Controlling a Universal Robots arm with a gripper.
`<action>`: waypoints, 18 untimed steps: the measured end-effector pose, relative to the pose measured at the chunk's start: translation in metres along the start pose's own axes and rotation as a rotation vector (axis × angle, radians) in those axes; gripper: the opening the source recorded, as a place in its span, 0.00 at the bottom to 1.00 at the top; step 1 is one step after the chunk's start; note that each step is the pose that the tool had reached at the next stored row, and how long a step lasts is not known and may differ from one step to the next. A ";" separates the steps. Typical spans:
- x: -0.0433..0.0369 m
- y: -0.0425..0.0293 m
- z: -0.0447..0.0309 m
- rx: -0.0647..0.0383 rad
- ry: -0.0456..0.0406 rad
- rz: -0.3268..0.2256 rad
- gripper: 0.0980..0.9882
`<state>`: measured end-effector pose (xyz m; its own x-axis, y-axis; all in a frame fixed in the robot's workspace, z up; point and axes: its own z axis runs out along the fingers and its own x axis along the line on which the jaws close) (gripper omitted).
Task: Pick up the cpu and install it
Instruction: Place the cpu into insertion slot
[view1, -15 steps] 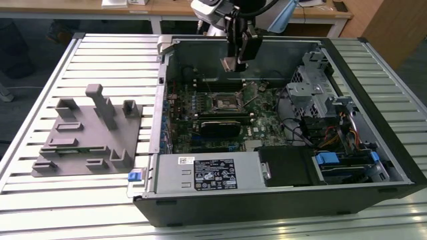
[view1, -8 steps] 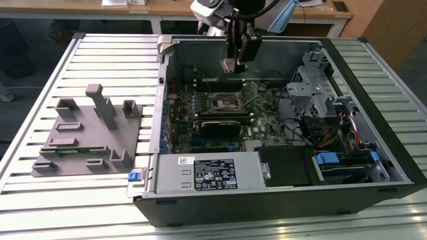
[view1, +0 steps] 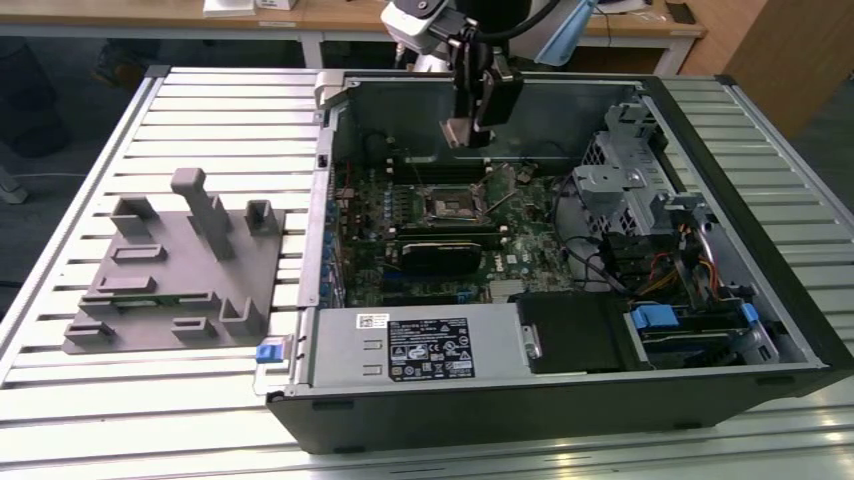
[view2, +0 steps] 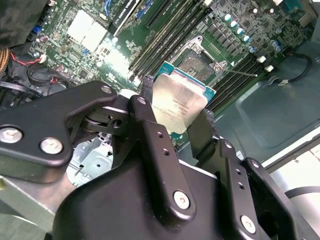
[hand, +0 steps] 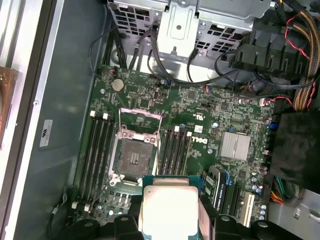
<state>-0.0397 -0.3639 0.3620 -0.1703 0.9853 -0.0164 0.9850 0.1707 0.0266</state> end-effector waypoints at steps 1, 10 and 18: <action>0.0000 0.0000 0.0001 0.000 -0.0006 0.000 0.48; 0.0024 0.0001 0.0075 -0.003 -0.0019 0.012 0.48; 0.0046 0.0003 0.0168 -0.006 -0.0062 0.085 0.48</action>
<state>-0.0397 -0.3595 0.3451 -0.0855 0.9961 -0.0200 0.9957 0.0862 0.0341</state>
